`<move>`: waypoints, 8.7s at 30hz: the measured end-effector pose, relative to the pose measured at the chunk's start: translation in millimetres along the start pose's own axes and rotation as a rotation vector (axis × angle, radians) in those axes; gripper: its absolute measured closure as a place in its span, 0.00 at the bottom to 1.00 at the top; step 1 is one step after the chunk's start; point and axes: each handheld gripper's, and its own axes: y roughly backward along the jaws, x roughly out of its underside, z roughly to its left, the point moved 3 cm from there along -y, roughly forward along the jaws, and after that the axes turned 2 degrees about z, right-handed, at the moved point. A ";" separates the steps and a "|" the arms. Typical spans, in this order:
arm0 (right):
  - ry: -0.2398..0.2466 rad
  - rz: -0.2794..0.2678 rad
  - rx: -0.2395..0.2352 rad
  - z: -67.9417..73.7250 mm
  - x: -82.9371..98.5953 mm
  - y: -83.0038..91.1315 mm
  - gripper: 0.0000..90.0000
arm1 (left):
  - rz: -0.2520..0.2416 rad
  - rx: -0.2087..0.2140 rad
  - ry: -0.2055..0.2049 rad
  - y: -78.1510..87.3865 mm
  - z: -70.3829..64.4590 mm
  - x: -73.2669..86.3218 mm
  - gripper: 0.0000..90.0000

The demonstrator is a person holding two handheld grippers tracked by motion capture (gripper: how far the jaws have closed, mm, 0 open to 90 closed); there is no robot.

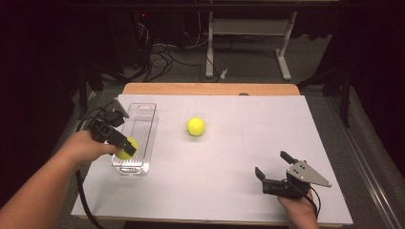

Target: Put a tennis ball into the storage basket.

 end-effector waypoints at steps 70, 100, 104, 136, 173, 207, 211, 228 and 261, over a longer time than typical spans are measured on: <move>-0.008 -0.006 0.001 -1.1 -0.2 1.9 0.00 | 0.054 -0.097 -0.014 -41.0 -3.4 -10.0 0.29; -0.010 -0.008 0.001 -1.7 0.1 2.5 0.00 | 0.012 -0.030 -0.035 -14.6 -24.0 -12.2 0.01; -0.010 -0.009 0.001 -0.8 -0.4 2.3 0.00 | 0.009 -0.025 -0.034 -14.5 -25.4 -12.8 0.01; -0.009 -0.010 -0.001 -0.2 -0.6 2.2 0.00 | 0.025 -0.016 -0.119 -23.3 -66.1 -30.0 0.01; -0.018 -0.016 0.000 -2.7 -0.9 2.9 0.00 | 0.039 0.015 -0.226 -29.5 -128.5 -60.4 0.01; -0.042 -0.024 0.000 -6.2 0.2 5.9 0.00 | 0.039 0.020 -0.251 -24.8 -163.0 -92.6 0.01; -0.042 -0.026 -0.003 -5.9 0.3 5.9 0.00 | 0.036 0.020 -0.239 -21.1 -161.9 -96.7 0.01; -0.046 -0.034 0.001 -9.2 0.1 9.7 0.00 | 0.055 0.006 -0.203 -29.3 -156.1 -120.1 0.01; -0.053 -0.033 -0.001 -9.9 1.2 10.9 0.00 | -0.038 -0.039 -0.106 -49.0 -134.2 -159.6 0.01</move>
